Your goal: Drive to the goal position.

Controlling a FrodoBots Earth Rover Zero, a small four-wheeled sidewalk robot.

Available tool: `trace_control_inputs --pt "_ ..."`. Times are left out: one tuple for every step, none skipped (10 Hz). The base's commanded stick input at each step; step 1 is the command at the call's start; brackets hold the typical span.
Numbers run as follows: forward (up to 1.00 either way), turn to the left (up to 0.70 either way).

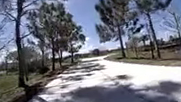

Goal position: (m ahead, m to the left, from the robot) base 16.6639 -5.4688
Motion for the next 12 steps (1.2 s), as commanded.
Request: trace_control_inputs --pt "0.7 0.0" --pt "0.7 0.0" --pt "0.7 0.0" --pt "0.7 0.0" --pt "0.7 0.0" --pt "0.7 0.0" --pt "0.7 0.0" --pt "0.7 0.0" --pt "0.7 0.0" --pt "0.7 0.0" --pt "0.7 0.0" --pt "0.7 0.0"
